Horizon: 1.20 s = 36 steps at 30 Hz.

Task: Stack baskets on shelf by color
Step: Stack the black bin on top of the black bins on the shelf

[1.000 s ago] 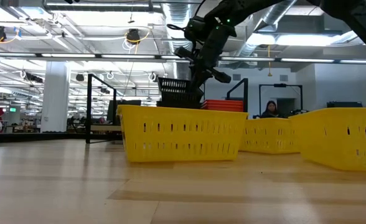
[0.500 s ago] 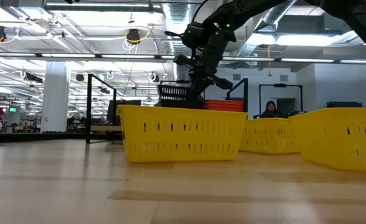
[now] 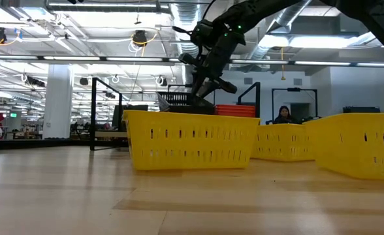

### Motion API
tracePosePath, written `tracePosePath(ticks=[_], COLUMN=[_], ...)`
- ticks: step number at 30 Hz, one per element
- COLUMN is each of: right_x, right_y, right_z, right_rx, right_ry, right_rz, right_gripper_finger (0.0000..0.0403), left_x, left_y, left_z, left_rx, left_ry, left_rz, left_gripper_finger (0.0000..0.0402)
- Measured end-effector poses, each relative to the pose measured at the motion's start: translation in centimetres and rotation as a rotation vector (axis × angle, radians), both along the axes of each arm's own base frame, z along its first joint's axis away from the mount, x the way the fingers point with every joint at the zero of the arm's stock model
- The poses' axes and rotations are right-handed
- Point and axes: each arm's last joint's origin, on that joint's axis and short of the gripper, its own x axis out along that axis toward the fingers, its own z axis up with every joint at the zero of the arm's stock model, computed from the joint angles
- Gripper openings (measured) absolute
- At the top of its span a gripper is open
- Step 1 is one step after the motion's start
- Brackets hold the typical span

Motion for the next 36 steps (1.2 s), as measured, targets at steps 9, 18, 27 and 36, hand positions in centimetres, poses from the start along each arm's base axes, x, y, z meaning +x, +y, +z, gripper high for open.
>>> tracePosePath(ticks=[9, 18, 27, 36], right_x=[0.1, 0.2, 3.4, 5.0], right_y=[0.0, 1.3, 0.4, -1.0], right_z=[4.8, 9.5, 3.9, 1.2], right_rx=[-0.071, -0.191, -0.118, -0.094], right_ry=[-0.065, -0.135, -0.072, -0.121], right_rz=[0.058, 0.157, 0.227, 0.248], right_gripper_finger=[0.0121, 0.0116, 0.0087, 0.0061], left_x=[0.0, 0.0, 0.0, -0.2], left_y=[0.0, 0.0, 0.0, -0.1], left_z=[0.0, 0.0, 0.0, -0.3], left_rx=[-0.001, -0.002, -0.007, -0.042], left_ry=[0.0, -0.002, -0.012, 0.001], left_rz=[-0.001, -0.003, 0.004, 0.02], left_gripper_finger=[0.0159, 0.0159, 0.0159, 0.0159])
